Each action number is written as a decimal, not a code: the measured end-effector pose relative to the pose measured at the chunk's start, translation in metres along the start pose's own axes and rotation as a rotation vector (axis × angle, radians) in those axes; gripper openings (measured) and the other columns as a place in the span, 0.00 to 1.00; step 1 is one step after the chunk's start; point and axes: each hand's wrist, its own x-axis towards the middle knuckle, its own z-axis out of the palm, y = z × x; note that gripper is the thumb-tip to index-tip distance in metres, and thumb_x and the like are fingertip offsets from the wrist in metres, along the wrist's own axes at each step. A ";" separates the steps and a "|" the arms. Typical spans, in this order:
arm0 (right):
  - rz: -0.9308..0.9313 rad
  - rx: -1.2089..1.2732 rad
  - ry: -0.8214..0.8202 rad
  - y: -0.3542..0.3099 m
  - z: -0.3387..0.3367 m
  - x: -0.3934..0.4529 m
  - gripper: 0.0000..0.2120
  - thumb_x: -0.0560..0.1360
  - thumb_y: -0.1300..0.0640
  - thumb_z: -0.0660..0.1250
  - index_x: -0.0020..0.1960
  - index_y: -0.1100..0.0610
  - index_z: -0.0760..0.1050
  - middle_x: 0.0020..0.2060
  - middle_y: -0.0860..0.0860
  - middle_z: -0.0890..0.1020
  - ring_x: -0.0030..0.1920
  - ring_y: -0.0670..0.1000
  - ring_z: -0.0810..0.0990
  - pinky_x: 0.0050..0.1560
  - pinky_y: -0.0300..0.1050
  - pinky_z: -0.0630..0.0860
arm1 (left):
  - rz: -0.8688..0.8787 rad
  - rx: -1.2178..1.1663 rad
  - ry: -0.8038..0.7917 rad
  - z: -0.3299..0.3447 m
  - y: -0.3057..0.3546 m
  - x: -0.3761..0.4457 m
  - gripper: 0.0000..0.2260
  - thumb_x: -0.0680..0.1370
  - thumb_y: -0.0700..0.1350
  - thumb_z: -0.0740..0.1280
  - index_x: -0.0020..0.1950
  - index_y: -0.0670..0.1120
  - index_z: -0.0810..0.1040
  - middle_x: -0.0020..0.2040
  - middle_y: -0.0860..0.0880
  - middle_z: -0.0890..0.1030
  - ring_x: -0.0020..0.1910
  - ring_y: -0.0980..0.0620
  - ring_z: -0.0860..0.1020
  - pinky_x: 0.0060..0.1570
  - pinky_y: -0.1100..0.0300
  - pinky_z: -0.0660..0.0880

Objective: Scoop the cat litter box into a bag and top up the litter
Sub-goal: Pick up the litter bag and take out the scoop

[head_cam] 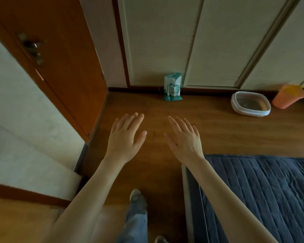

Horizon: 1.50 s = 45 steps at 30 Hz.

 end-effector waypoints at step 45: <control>0.251 -0.003 -0.002 0.276 0.035 0.775 0.29 0.79 0.38 0.50 0.77 0.45 0.51 0.76 0.48 0.59 0.76 0.51 0.53 0.75 0.53 0.52 | 0.196 -0.073 -0.127 0.207 -0.092 0.839 0.27 0.79 0.61 0.47 0.76 0.51 0.59 0.75 0.49 0.63 0.74 0.49 0.59 0.73 0.46 0.55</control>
